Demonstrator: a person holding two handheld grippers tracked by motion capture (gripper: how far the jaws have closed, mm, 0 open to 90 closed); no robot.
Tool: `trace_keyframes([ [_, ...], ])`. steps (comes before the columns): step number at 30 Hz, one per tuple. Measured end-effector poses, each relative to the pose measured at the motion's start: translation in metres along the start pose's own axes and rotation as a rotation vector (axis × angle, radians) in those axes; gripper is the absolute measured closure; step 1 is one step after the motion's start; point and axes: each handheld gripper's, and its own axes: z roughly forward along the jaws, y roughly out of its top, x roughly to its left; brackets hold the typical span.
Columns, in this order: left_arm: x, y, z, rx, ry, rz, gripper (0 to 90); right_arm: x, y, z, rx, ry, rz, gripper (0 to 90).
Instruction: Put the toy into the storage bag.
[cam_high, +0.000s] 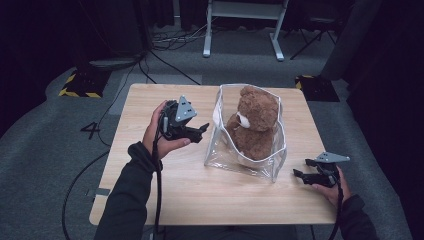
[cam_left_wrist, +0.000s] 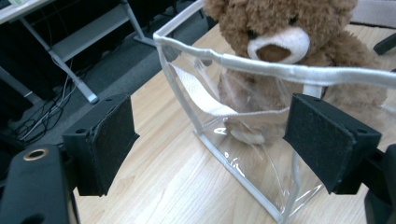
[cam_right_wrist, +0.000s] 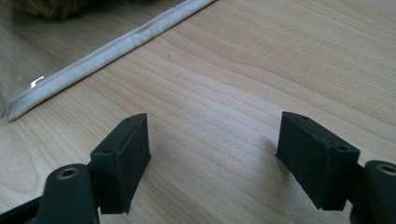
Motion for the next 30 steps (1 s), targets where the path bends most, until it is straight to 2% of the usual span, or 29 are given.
trace_keyframes([
  [13, -0.002, -0.018, 0.006, 0.059, 0.021, 0.023, 16.2, 0.0, 0.0, 0.0, 0.0, 0.0, 0.0, 25.3],
  [30, -0.003, -0.041, 0.005, 0.119, 0.035, 0.027, 16.2, 0.0, 0.0, 0.0, 0.0, 0.0, 0.0, 25.3],
])
